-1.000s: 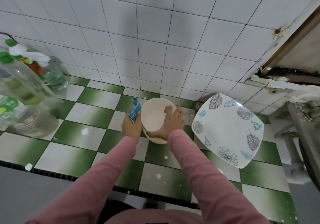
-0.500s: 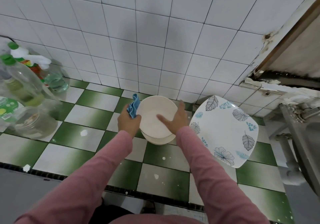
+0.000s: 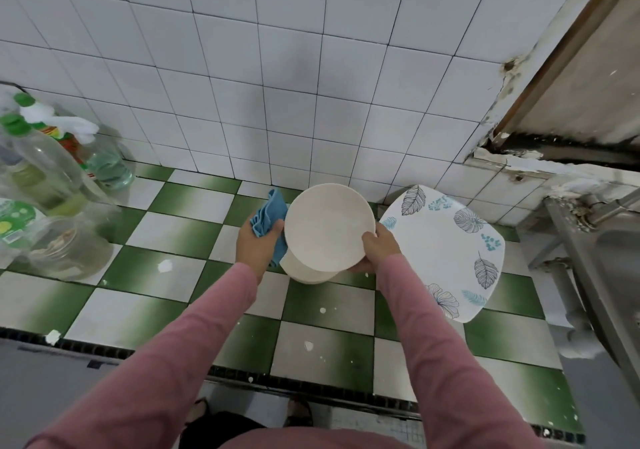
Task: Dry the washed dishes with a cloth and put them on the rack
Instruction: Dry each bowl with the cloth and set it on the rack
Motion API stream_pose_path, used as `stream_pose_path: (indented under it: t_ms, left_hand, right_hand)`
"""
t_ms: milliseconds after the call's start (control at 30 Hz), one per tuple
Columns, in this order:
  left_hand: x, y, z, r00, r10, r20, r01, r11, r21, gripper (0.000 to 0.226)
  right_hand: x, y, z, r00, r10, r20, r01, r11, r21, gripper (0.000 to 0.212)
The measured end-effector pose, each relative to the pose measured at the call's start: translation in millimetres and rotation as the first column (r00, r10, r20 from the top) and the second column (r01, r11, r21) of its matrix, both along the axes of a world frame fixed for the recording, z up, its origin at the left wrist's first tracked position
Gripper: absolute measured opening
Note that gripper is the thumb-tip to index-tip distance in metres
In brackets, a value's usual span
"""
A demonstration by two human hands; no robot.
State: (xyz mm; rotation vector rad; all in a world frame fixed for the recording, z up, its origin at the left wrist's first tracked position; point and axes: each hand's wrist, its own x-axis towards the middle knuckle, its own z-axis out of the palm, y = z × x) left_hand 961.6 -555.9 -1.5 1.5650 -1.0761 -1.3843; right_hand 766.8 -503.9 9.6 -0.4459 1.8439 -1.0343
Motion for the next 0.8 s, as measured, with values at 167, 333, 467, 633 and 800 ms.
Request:
stream_pose_path:
  t_ms: [167,333,467,633,800]
  left_hand:
    - [1.0,6.2,-3.4,1.000,0.013,0.003,-0.013,0.999,0.048,0.039]
    - [1.2,8.0,-1.4,0.999,0.038,-0.001,-0.038,0.998,0.046,0.040]
    - [1.8,7.3,0.6,0.999,0.041,-0.017,-0.040,0.999,0.035,0.030]
    - [5.3,4.7,4.3,0.999,0.041,-0.008,-0.041,0.999,0.028,0.035]
    - [7.6,1.0,9.2,1.000,0.004,-0.001,-0.004,1.000,0.010,0.037]
  right_hand:
    - [-4.7,-0.6,8.6,0.989,-0.023,-0.149,0.020,1.000,-0.018,0.039]
    - [-2.1,-9.6,5.5,0.928,0.003,-0.373,-0.020,0.999,-0.040,0.047]
    - [-1.9,-15.1,6.9,0.898,-0.002,-0.439,-0.035,0.997,-0.075,0.052]
    - [-1.2,-19.3,8.4,0.880,-0.001,-0.474,-0.060,0.992,-0.115,0.056]
    - [2.5,-17.6,6.5,0.872,0.002,-0.490,-0.096,0.981,-0.167,0.061]
